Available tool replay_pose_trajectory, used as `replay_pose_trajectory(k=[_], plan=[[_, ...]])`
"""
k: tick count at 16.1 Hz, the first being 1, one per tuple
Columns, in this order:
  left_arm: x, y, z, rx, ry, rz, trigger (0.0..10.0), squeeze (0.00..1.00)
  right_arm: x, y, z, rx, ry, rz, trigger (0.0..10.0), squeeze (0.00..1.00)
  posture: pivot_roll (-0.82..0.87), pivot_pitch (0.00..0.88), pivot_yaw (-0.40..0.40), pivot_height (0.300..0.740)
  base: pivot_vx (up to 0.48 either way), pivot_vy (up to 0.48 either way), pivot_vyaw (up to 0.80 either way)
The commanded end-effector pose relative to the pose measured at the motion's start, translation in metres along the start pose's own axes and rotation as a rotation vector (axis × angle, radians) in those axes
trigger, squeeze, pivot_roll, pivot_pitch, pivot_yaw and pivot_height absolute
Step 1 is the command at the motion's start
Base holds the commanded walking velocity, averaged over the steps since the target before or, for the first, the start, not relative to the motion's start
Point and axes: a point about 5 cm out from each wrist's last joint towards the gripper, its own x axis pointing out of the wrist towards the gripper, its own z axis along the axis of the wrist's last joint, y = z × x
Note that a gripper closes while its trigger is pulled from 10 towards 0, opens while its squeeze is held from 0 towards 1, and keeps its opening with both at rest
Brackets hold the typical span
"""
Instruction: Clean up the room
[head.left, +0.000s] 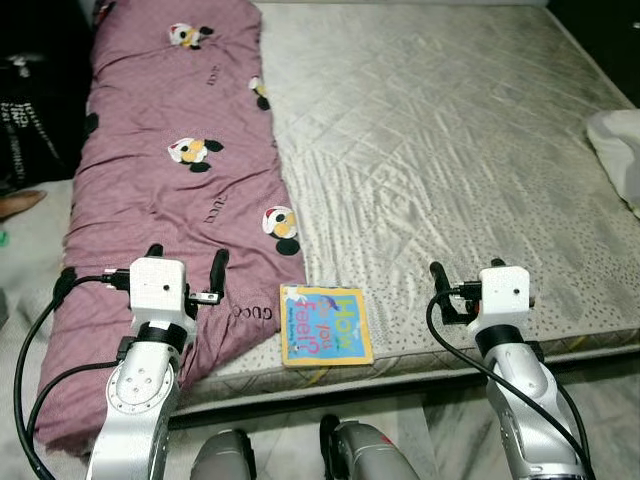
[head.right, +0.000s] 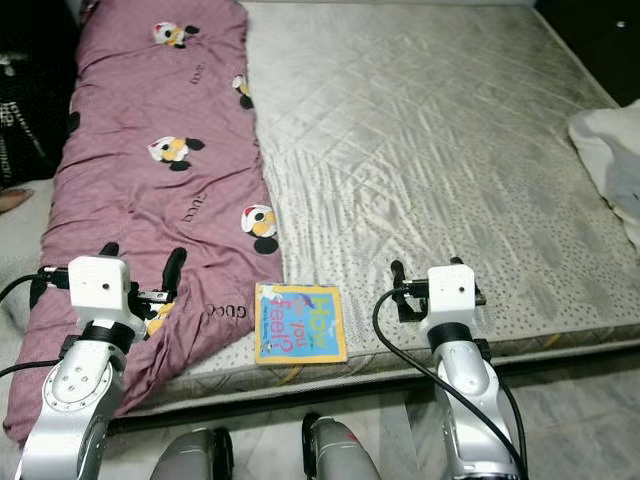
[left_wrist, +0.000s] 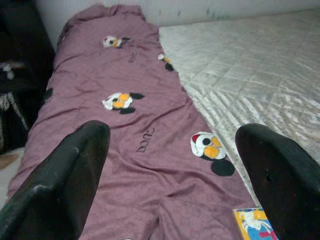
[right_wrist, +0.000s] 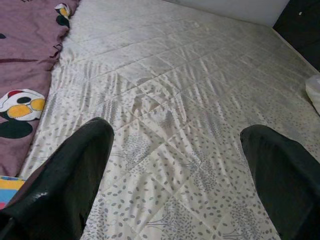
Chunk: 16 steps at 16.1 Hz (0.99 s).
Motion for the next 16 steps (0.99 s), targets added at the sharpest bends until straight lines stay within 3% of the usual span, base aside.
replay_pose_trajectory(k=[1, 4, 14, 16], plan=[[-0.0029, -0.0048, 0.0, 0.007, -0.005, -0.018, 10.0, 0.0, -0.0035, -0.006, 0.0001, 0.004, 0.001, -0.023, 10.0, 0.0, -0.02, 0.196, -0.048, 0.74, 0.0, 0.0, 0.0], [-0.002, -0.0086, -0.0032, 0.003, 0.006, -0.027, 10.0, 0.0, -0.0037, -0.0056, 0.0002, 0.014, -0.002, -0.023, 10.0, 0.0, -0.02, 0.192, -0.043, 0.74, 0.0, 0.0, 0.0], [0.001, -0.0064, -0.0046, -0.003, 0.013, -0.01, 10.0, 0.0, -0.001, -0.0028, 0.0016, 0.024, -0.012, -0.009, 10.0, 0.0, -0.02, 0.186, -0.044, 0.632, 0.0, 0.0, 0.0], [0.0009, -0.0042, -0.0085, -0.021, 0.037, 0.008, 10.0, 0.0, -0.0002, -0.0028, 0.0021, 0.026, -0.014, -0.009, 10.0, 0.0, -0.02, 0.185, -0.044, 0.632, 0.0, 0.0, 0.0]])
